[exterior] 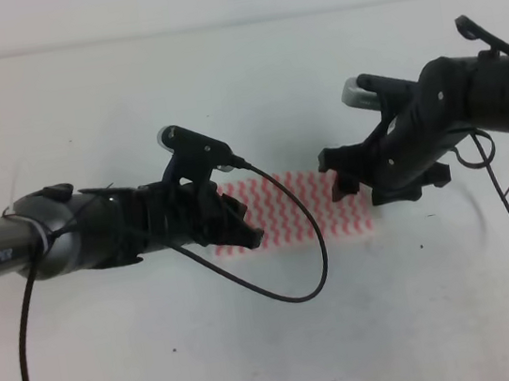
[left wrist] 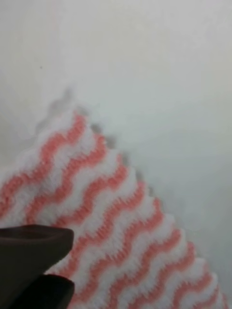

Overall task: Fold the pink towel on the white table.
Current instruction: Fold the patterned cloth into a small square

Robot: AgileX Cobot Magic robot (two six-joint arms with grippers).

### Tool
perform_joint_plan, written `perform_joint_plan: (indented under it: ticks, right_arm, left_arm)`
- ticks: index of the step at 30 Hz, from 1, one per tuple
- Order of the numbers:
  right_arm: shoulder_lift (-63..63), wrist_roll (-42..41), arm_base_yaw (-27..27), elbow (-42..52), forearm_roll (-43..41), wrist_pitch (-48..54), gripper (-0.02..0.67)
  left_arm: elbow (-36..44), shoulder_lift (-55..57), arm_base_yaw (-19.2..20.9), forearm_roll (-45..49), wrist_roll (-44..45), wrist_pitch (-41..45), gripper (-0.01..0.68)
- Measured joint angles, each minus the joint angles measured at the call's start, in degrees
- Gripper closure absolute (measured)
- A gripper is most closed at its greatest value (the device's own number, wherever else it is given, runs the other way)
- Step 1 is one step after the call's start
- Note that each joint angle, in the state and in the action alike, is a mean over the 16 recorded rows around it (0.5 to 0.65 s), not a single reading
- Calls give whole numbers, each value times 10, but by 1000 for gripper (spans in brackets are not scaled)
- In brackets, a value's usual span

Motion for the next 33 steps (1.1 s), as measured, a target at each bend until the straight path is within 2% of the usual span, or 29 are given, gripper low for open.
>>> perform_joint_plan:
  ticks: [6, 21, 33]
  right_arm:
    - [8, 0, 0, 0, 1, -1, 233]
    - [15, -1, 0, -1, 0, -13, 328]
    - [25, -4, 0, -1, 0, -8, 373]
  left_arm:
    - [0, 0, 0, 0, 0, 0, 566]
    - [0, 0, 0, 0, 0, 1, 566]
    - [0, 0, 0, 0, 0, 5, 566]
